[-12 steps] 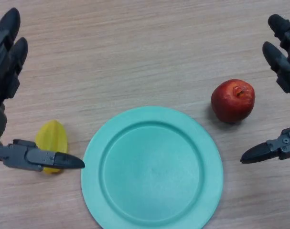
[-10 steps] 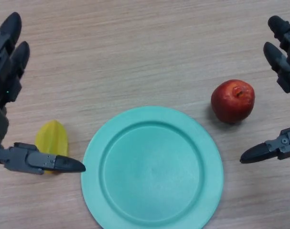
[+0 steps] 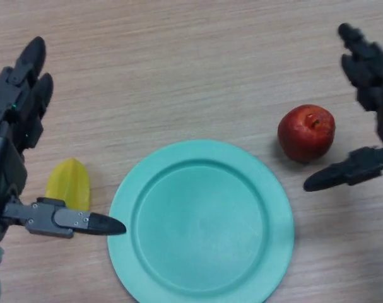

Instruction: Pick up the red apple and place it on the plate

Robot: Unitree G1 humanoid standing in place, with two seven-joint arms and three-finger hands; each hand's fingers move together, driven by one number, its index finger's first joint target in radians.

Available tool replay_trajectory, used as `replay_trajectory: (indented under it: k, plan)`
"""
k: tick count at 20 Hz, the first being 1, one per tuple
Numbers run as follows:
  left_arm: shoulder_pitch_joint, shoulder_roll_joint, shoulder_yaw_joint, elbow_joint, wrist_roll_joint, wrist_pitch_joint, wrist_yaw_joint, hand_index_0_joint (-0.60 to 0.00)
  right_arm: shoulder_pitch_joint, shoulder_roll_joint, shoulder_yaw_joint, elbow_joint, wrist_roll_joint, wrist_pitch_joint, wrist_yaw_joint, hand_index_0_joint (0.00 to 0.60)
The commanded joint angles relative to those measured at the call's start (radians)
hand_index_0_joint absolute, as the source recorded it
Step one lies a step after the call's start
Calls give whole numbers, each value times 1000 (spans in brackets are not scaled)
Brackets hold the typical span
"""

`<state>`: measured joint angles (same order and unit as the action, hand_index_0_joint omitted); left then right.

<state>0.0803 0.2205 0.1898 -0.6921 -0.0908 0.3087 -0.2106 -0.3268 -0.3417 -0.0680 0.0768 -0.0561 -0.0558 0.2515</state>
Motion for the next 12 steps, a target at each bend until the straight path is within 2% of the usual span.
replay_trajectory:
  k: [1,2,4,5,6,7,10,12]
  plan:
    - [-3,17,66,-67,-21,-144,20,0,-112,-14,-18,112,-56,-213,-57,0]
    - [0,16,71,-66,-20,-148,22,0,-133,-16,-7,173,-114,-221,-80,0]
    - [5,16,75,-64,-15,-158,23,0,-157,-19,1,240,-179,-235,-114,200]
    - [12,14,80,-60,-9,-173,21,0,-179,-22,7,300,-232,-247,-150,349]
    - [19,12,87,-58,-6,-186,18,0,-202,-27,14,360,-288,-260,-190,450]
    - [35,6,110,-60,-5,-204,15,0,-267,-34,21,502,-409,-287,-296,598]
    - [55,-2,129,-62,-6,-226,6,0,-263,-27,24,467,-409,-277,-303,600]
    - [67,-8,144,-69,-14,-224,0,0,-236,-7,16,367,-368,-245,-275,600]
